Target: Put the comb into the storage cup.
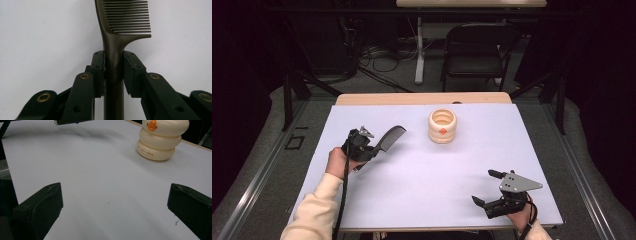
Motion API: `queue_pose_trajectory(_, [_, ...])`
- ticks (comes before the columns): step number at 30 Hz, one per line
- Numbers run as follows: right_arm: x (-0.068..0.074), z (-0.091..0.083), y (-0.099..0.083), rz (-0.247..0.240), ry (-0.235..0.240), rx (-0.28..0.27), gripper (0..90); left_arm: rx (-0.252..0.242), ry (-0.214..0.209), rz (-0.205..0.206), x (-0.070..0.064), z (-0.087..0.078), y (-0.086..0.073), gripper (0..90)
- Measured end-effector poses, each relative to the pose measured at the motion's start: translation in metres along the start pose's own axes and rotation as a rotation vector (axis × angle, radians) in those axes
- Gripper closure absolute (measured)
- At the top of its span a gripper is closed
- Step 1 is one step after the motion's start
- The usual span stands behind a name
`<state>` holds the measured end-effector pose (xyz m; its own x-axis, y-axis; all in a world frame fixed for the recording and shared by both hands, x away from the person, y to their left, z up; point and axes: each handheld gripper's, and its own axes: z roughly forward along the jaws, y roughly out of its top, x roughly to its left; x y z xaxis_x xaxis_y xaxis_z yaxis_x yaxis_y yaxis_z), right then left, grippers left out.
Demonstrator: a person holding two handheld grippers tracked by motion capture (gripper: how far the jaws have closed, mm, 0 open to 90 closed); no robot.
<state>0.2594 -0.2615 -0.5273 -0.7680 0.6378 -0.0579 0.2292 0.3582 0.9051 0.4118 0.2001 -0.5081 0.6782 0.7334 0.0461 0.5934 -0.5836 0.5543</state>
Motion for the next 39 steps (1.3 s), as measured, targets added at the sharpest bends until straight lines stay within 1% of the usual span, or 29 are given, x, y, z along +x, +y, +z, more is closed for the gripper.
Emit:
queue_pose_trajectory(4, [0.0,0.0,0.0,0.003,0.001,0.001,0.0,-0.04,-0.013,-0.023,0.001,-0.002,-0.001,71.7])
queue_pose_trajectory(16, [0.0,0.001,0.0,0.004,0.002,0.004,0.0,-0.13,-0.022,-0.065,0.003,-0.006,-0.004,71.7])
queue_pose_trajectory(20, [-0.001,0.001,0.0,0.005,0.002,0.004,0.0,-0.165,-0.026,-0.087,0.004,-0.008,-0.004,71.7])
queue_pose_trajectory(23, [0.0,0.001,0.0,0.005,0.002,0.004,0.0,-0.18,-0.028,-0.091,0.005,-0.009,-0.005,71.7])
queue_pose_trajectory(25, [0.0,0.001,0.0,0.004,0.003,0.004,0.0,-0.197,-0.032,-0.105,0.004,-0.009,-0.005,71.7])
queue_pose_trajectory(30, [-0.001,0.001,0.0,0.004,0.002,0.004,0.0,-0.219,-0.031,-0.111,0.003,-0.01,-0.005,71.7])
queue_pose_trajectory(31, [0.0,0.001,0.0,0.005,0.002,0.003,0.0,-0.226,-0.037,-0.115,0.003,-0.01,-0.005,71.7])
queue_pose_trajectory(35, [-0.001,0.001,0.0,0.004,0.003,0.004,0.0,-0.25,-0.032,-0.118,0.003,-0.01,-0.005,71.7])
queue_pose_trajectory(36, [-0.001,0.001,0.0,0.004,0.003,0.005,0.0,-0.256,-0.021,-0.121,0.003,-0.011,-0.005,71.7])
queue_pose_trajectory(39, [0.0,0.002,0.0,0.004,0.006,0.007,0.0,-0.274,-0.007,-0.127,0.003,-0.012,-0.005,71.7])
